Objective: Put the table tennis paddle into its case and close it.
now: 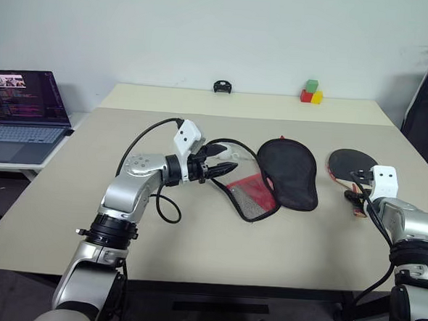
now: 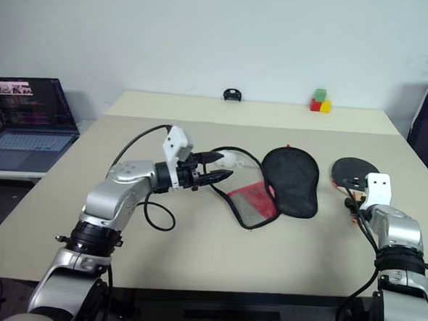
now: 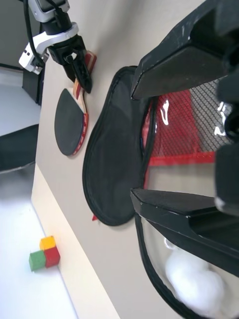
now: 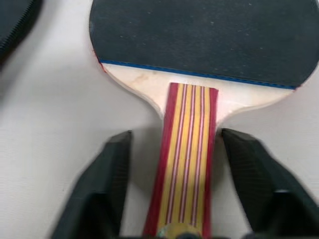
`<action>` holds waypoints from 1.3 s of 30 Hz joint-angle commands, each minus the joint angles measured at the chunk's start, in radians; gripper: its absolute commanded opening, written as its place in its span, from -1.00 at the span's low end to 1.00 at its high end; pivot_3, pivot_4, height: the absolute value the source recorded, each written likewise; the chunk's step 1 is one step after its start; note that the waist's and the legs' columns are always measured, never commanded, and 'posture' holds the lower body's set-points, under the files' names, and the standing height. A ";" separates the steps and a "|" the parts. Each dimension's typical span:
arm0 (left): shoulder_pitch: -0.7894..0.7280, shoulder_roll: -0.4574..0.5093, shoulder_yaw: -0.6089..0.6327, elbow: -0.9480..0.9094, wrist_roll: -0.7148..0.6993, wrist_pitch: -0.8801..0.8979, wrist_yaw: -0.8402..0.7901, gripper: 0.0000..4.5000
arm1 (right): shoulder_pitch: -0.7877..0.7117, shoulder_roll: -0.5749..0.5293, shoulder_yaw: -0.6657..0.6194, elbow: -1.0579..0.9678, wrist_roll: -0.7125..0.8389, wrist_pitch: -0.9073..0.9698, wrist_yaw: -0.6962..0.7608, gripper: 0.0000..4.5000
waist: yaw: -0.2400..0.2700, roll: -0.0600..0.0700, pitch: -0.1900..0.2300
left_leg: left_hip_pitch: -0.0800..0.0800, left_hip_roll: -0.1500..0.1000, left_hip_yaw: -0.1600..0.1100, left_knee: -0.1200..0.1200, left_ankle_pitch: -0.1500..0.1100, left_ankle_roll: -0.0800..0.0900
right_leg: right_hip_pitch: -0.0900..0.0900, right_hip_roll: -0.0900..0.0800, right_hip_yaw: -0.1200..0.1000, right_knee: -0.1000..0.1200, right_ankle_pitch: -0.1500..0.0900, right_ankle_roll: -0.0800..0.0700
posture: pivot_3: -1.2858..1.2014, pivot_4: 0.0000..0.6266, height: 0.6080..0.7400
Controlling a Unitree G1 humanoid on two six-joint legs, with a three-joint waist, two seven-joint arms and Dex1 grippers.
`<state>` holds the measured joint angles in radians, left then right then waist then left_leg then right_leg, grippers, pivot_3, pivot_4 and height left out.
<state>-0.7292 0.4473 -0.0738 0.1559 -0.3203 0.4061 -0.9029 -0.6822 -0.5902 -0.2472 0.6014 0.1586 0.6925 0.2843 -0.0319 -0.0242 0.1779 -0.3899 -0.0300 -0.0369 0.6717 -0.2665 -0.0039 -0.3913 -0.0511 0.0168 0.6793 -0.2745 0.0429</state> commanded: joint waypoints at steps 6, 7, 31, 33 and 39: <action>-0.007 0.010 0.021 -0.032 0.006 -0.021 0.005 0.36 | -0.020 0.006 -0.035 0.036 0.018 0.025 -0.020 -0.53 | -0.001 0.000 0.000 | 0.002 0.000 -0.001 -0.001 0.000 0.000 | 0.002 0.000 0.000 0.000 0.000 0.000 | 0.03 -0.52 1.00; -0.005 0.011 0.022 -0.033 0.007 -0.022 0.005 0.36 | -0.021 0.006 -0.044 0.034 0.023 0.026 -0.027 -0.53 | -0.001 0.000 0.000 | 0.003 0.000 -0.001 -0.001 0.000 0.000 | 0.002 0.000 0.000 0.000 0.000 0.000 | 0.03 -0.52 1.00; 0.051 0.097 0.072 -0.045 0.001 -0.007 0.019 0.36 | -0.022 0.073 -0.105 -0.607 0.195 0.391 -0.090 -0.53 | 0.000 0.003 0.002 | -0.011 0.000 0.001 -0.006 0.000 -0.001 | -0.015 0.000 0.000 -0.001 -0.001 -0.001 | 0.03 -0.52 1.00; 0.052 0.098 0.073 -0.046 0.001 -0.006 0.020 0.36 | -0.033 0.109 -0.094 -0.635 0.208 0.413 -0.102 -0.53 | 0.000 0.003 0.002 | -0.011 0.000 0.001 -0.006 0.000 -0.001 | -0.015 0.000 0.000 -0.001 -0.001 0.000 | 0.03 -0.52 1.00; 0.055 0.095 0.073 -0.052 0.001 -0.006 0.028 0.36 | -0.039 0.235 -0.039 -0.666 0.202 0.440 -0.134 -0.53 | 0.000 0.004 0.002 | -0.011 0.000 0.001 -0.006 0.000 -0.001 | -0.016 0.000 0.000 0.000 -0.001 -0.001 | 0.03 -0.52 1.00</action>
<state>-0.6690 0.5323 -0.0307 0.1464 -0.3121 0.4080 -0.8818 -0.6878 -0.3610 -0.2876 -0.0094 0.3490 1.1467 0.1578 -0.0323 -0.0207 0.1800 -0.4010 -0.0298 -0.0363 0.6653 -0.2660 -0.0045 -0.4069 -0.0512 0.0170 0.6789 -0.2751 0.0424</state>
